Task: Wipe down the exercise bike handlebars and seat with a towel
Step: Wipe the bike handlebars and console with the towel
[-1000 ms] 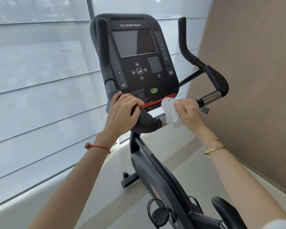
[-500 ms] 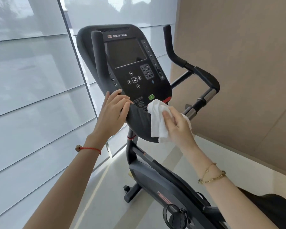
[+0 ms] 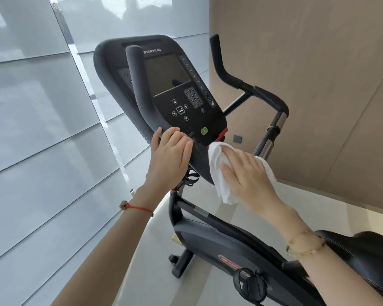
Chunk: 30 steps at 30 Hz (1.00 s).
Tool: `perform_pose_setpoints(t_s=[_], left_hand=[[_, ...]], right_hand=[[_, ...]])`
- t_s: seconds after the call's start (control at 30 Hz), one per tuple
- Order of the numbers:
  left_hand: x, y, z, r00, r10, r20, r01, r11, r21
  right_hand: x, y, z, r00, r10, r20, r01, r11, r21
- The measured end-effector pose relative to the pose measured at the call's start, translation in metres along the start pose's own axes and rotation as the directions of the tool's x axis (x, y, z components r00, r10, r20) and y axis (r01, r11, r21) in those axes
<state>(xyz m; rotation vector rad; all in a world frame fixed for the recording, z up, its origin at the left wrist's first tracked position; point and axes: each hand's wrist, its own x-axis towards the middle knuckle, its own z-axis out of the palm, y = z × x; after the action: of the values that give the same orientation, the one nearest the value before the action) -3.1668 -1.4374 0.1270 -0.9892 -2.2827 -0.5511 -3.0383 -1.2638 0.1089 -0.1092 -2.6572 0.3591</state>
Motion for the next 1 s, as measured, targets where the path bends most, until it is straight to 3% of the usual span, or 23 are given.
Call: perform_pose_setpoints(t_s=[0.2, 0.33, 0.47, 0.6, 0.73, 0.83, 0.9, 0.93, 0.97, 1.0], left_hand=[[0.003, -0.009, -0.001, 0.998, 0.05, 0.034, -0.05, 0.999, 0.003], [-0.001, -0.014, -0.006, 0.992, 0.126, 0.018, -0.125, 0.991, -0.055], [0.0, -0.031, -0.02, 0.986, 0.009, -0.168, -0.049, 0.971, -0.235], [0.024, -0.06, -0.03, 0.97, -0.142, -0.199, 0.088, 0.961, -0.261], [0.064, -0.08, -0.041, 0.94, -0.209, -0.271, 0.143, 0.959, -0.243], [0.093, -0.09, -0.052, 0.932, -0.276, -0.237, 0.185, 0.92, -0.345], [0.109, -0.094, -0.06, 0.939, -0.287, -0.192, 0.191, 0.895, -0.403], [0.117, -0.094, -0.064, 0.942, -0.29, -0.168, 0.198, 0.886, -0.419], [0.124, -0.094, -0.066, 0.945, -0.293, -0.147, 0.207, 0.881, -0.427], [0.13, -0.094, -0.068, 0.945, -0.297, -0.134, 0.215, 0.877, -0.431]], right_hand=[[0.053, -0.049, 0.001, 0.998, -0.031, 0.059, 0.026, 0.995, 0.092], [0.039, -0.04, -0.003, 0.997, -0.045, 0.069, 0.043, 0.998, 0.036], [0.045, -0.041, -0.004, 0.997, -0.012, 0.074, 0.002, 0.991, 0.135], [0.073, -0.056, -0.005, 0.99, -0.077, 0.121, 0.04, 0.959, 0.281], [0.118, -0.078, 0.013, 0.992, -0.111, 0.066, 0.091, 0.964, 0.252], [0.159, -0.094, 0.023, 0.979, -0.078, 0.188, 0.032, 0.971, 0.238], [0.185, -0.105, 0.032, 0.981, 0.007, 0.194, -0.096, 0.887, 0.453], [0.195, -0.109, 0.032, 0.984, 0.03, 0.173, -0.137, 0.744, 0.654], [0.203, -0.108, 0.022, 0.952, -0.094, 0.292, -0.143, 0.706, 0.693], [0.22, -0.095, 0.04, 0.974, -0.051, 0.219, -0.076, 0.844, 0.531]])
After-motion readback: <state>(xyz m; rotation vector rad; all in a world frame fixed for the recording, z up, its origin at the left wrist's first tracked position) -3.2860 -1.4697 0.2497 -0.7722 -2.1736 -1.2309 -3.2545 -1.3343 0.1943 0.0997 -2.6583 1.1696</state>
